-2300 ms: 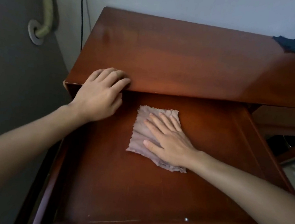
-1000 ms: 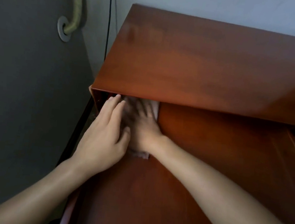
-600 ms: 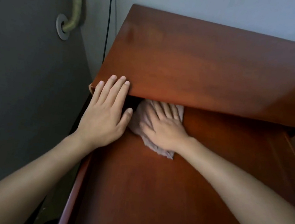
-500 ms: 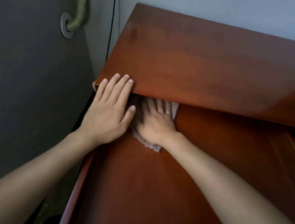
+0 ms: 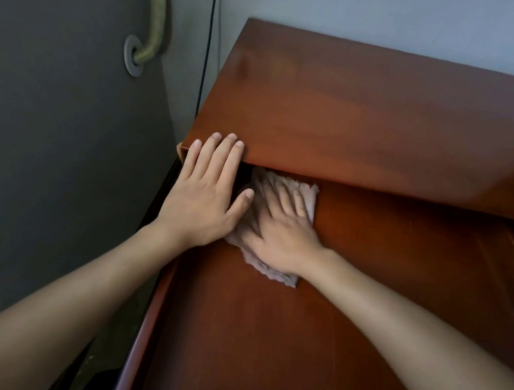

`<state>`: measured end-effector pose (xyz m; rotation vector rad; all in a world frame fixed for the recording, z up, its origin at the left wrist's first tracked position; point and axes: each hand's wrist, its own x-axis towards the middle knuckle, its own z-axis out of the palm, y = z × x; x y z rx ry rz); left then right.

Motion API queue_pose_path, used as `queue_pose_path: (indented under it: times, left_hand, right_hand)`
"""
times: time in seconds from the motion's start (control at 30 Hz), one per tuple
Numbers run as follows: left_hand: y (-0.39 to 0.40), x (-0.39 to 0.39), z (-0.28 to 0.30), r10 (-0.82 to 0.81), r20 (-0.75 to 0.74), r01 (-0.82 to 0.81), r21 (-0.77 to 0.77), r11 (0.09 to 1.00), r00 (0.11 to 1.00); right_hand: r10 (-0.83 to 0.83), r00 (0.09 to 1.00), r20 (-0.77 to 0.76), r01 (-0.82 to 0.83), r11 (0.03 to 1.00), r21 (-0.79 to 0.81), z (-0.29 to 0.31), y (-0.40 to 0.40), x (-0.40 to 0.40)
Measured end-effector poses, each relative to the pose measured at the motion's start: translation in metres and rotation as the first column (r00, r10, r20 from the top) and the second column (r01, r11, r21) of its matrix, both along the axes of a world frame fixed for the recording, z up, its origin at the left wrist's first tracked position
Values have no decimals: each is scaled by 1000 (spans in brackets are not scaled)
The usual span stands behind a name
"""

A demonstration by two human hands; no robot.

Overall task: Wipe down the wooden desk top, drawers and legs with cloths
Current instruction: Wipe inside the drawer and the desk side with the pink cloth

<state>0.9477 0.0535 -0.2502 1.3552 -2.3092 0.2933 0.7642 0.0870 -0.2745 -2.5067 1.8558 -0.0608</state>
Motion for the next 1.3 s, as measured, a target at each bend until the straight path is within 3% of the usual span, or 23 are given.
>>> queue_pose_path:
  times: [0.13,0.27,0.37,0.43,0.6,0.87,1.0,1.03,1.1,1.2,1.3]
  left_hand:
    - [-2,0,-2,-8,-6,8,-24,1000,1000]
    - [-3,-2,0,-11,-30,10,-39,999,1000]
    - [-5,-2,-1,5,-4,-5,-86,996,1000]
    - [-6,1,2,22,11,-20,-123,992,1000]
    - [0,1,-10,60,60,-56,-57,997,996]
    - [-3,1,-4,35,41,-33,-38,999,999]
    - [0,1,-5,17,17,-16,-50,999,1000]
    - [0,0,-4,19,11,-19,-43,999,1000]
    - [0,-1,-3,25,8,-25,-27,999,1000]
    - [0,-2,-4,26,-2,-26,-27,999,1000]
    - [0,-2,-3,26,-25,-27,-41,999,999]
  right_hand:
    - [194,981,-32,-196,977,-82,-3,31,62]
    - [419,907,-32,-419,908,4,4,64,21]
    - [203,979,-25,-203,979,-17,8,40,-16]
    - [100,995,-11,-101,995,-12,6,38,7]
    - [358,933,29,-356,933,-60,-14,90,66]
    - [315,948,-46,-314,949,14,5,72,54]
    - [611,791,-32,-609,791,57,6,109,6]
    - [620,784,-36,-615,783,92,6,109,-16]
    - [464,883,-67,-454,882,122,6,91,-54]
    - [54,993,-104,-42,992,117,8,52,-47]
    - [65,998,15,-66,996,62,-3,57,40]
